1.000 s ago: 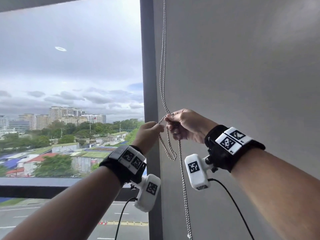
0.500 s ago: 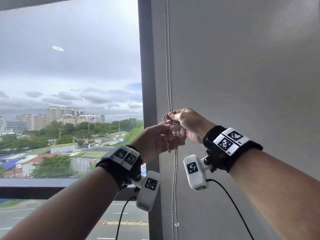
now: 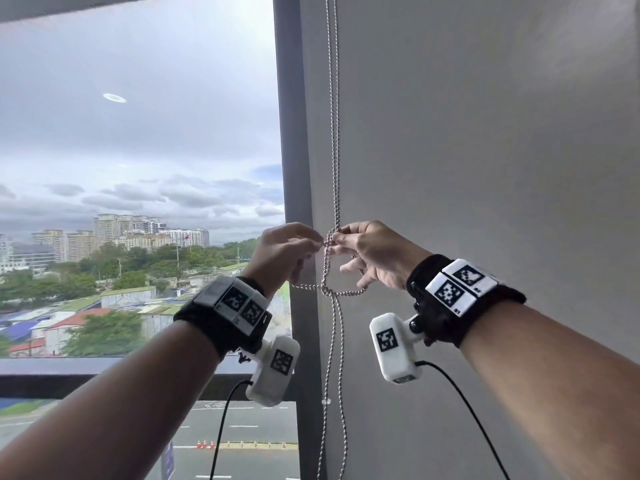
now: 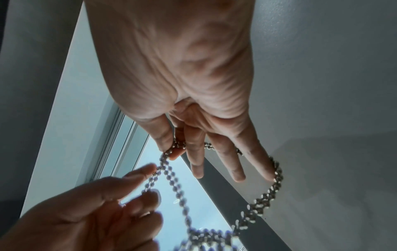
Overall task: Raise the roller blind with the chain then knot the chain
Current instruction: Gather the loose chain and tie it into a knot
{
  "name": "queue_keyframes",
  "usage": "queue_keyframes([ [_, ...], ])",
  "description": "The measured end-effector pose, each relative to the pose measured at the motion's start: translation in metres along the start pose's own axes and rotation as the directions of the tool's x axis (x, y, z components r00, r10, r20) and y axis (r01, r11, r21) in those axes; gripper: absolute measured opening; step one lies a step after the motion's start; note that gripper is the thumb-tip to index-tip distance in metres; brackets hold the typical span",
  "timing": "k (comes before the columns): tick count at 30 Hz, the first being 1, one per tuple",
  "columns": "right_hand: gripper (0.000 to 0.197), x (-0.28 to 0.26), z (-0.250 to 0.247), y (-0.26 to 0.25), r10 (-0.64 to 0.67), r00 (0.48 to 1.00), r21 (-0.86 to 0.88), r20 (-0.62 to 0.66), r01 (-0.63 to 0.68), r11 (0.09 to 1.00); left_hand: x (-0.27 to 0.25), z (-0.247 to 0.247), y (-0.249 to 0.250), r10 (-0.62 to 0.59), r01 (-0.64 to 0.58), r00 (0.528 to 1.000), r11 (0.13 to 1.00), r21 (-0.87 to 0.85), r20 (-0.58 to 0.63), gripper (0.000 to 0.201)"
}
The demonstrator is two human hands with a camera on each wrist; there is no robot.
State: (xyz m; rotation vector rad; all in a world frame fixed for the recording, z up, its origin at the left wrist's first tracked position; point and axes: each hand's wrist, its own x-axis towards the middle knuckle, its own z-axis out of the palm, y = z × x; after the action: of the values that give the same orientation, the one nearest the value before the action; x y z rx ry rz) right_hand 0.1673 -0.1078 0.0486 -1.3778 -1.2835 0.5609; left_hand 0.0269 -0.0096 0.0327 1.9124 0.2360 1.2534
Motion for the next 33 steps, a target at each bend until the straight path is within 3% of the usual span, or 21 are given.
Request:
queue_keyframes([
  [3, 0.012, 0.001, -0.002, -0.001, -0.001, 1.0, -0.033, -0.02, 0.0, 0.999, 0.003, -0.006, -0.006, 0.005, -0.016, 0.999, 0.969, 0.245, 0.042, 0.022],
  [5, 0.012, 0.001, -0.002, -0.003, -0.005, 1.0, -0.059, -0.024, 0.004, 0.998, 0.005, -0.01, -0.013, -0.013, -0.009, 0.999, 0.915, 0.404, 0.05, 0.016],
  [8, 0.008, -0.001, -0.003, -0.005, -0.021, 0.998, -0.102, -0.058, 0.015, 0.995, 0.007, -0.018, -0.027, -0.008, 0.039, 0.998, 0.874, 0.485, -0.065, 0.008],
  [9, 0.008, -0.002, -0.004, -0.005, -0.024, 0.997, -0.111, -0.071, 0.016, 0.994, 0.008, -0.023, -0.032, -0.034, 0.079, 0.992, 0.913, 0.401, -0.118, 0.01],
  [11, 0.007, -0.002, -0.006, -0.004, -0.016, 0.997, -0.116, -0.08, 0.006, 0.993, 0.007, -0.031, -0.04, -0.185, 0.192, 0.967, 0.981, 0.025, -0.173, 0.018],
  [13, 0.008, -0.002, -0.009, -0.003, 0.0, 0.997, -0.11, -0.078, -0.008, 0.994, 0.006, -0.036, -0.043, -0.314, 0.251, 0.941, 0.899, -0.36, -0.129, 0.022],
  [15, 0.009, -0.002, -0.01, -0.002, 0.011, 0.997, -0.104, -0.081, -0.019, 0.994, 0.005, -0.039, -0.043, -0.359, 0.246, 0.925, 0.812, -0.529, -0.121, 0.021],
  [16, 0.01, -0.001, -0.011, -0.002, 0.014, 0.997, -0.102, -0.081, -0.022, 0.995, 0.005, -0.039, -0.042, -0.374, 0.254, 0.918, 0.808, -0.531, -0.13, 0.021],
  [19, 0.011, 0.0, -0.013, 0.0, 0.027, 0.997, -0.095, -0.074, -0.034, 0.995, 0.006, -0.043, -0.041, -0.347, 0.287, 0.917, 0.917, -0.278, -0.198, 0.026],
  [22, 0.015, 0.0, -0.017, 0.002, 0.043, 0.996, -0.104, -0.077, -0.051, 0.993, 0.007, -0.051, -0.046, -0.195, 0.2, 0.94, 0.98, -0.008, -0.28, 0.029],
  [25, 0.028, -0.001, -0.021, 0.002, 0.042, 0.995, -0.123, -0.09, -0.053, 0.991, 0.004, -0.057, -0.049, -0.051, 0.119, 0.957, 0.967, 0.224, -0.287, 0.032],
  [27, 0.028, -0.001, -0.022, 0.003, 0.042, 0.994, -0.122, -0.099, -0.054, 0.991, 0.001, -0.058, -0.053, -0.067, 0.14, 0.97, 0.94, 0.312, -0.236, 0.031],
  [29, 0.027, -0.002, -0.02, 0.002, 0.041, 0.994, -0.115, -0.106, -0.054, 0.992, -0.002, -0.056, -0.058, -0.191, 0.224, 0.971, 0.934, 0.279, -0.141, 0.031],
  [31, 0.025, -0.002, -0.018, 0.001, 0.036, 0.994, -0.105, -0.101, -0.047, 0.993, -0.007, -0.049, -0.062, -0.343, 0.343, 0.939, 0.931, 0.128, -0.021, 0.031],
  [33, 0.022, -0.003, -0.013, -0.001, 0.028, 0.996, -0.104, -0.086, -0.037, 0.994, -0.012, -0.038, -0.061, -0.412, 0.415, 0.907, 0.91, -0.012, 0.083, 0.025],
])
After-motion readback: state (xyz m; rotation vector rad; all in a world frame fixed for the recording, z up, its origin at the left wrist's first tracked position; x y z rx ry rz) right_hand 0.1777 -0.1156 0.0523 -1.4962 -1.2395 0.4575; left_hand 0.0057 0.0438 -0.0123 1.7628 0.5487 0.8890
